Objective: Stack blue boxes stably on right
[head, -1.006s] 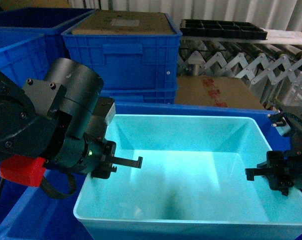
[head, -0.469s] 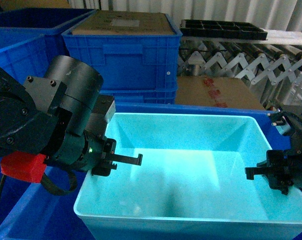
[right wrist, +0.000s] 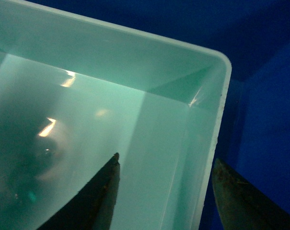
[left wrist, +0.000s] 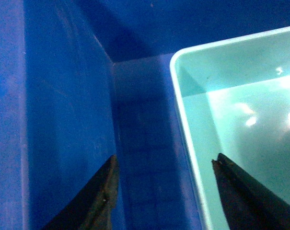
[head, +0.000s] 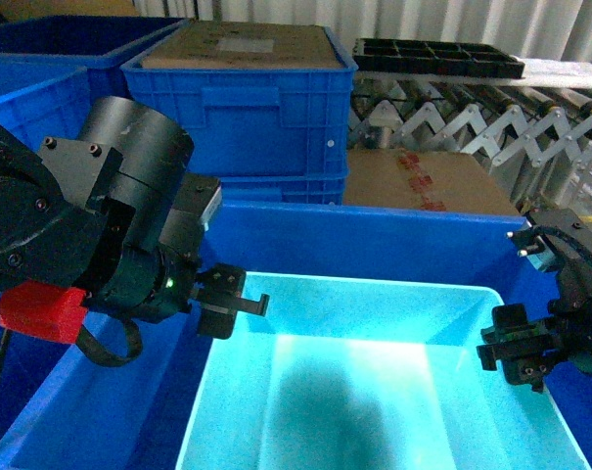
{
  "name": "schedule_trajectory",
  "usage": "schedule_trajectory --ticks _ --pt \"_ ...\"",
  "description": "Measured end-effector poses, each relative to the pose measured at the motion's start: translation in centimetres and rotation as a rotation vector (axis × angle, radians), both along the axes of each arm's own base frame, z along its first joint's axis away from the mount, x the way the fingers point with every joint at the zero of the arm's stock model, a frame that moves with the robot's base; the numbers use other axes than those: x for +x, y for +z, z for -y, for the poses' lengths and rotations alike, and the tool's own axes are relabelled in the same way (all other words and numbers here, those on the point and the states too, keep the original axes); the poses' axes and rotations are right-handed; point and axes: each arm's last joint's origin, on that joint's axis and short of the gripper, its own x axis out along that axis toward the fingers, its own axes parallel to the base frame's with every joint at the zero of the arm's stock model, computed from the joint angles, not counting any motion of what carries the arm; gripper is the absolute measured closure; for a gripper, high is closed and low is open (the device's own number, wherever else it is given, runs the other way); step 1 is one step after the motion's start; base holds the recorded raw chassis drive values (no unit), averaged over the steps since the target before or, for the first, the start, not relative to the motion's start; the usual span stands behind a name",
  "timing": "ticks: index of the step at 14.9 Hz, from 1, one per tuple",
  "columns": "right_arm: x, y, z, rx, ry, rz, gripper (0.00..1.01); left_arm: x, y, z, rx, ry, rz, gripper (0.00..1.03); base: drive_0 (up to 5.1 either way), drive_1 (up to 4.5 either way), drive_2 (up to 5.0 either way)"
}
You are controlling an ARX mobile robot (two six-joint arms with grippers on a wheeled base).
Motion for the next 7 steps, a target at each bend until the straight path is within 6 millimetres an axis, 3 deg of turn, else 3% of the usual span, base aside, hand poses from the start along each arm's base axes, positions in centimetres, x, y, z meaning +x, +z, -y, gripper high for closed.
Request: schedule_trajectory --ticks 1,2,5,7 --pt "-0.1 0.0 -0.5 0.006 0.030 0.002 0.14 0.1 0.1 0.1 -0.001 -0.011 0.002 0.16 0.0 0.00 0.0" --pt "-0.1 0.0 -0.8 0.010 0.040 0.003 0.02 0.1 0.2 0.3 -0.004 -0.022 0.008 0.03 0.0 0.00 0.0" --pt "0.1 0.5 -0.7 0.024 0.034 0.015 0.03 0.0 0.3 0.5 -0.020 -0.003 0.006 0.05 0.0 0.00 0.0" --pt "0.6 1.8 -0.5 0.032 0.020 0.060 0.03 0.1 1.4 0.6 -0.047 0.019 0.020 0.05 0.0 0.00 0.0"
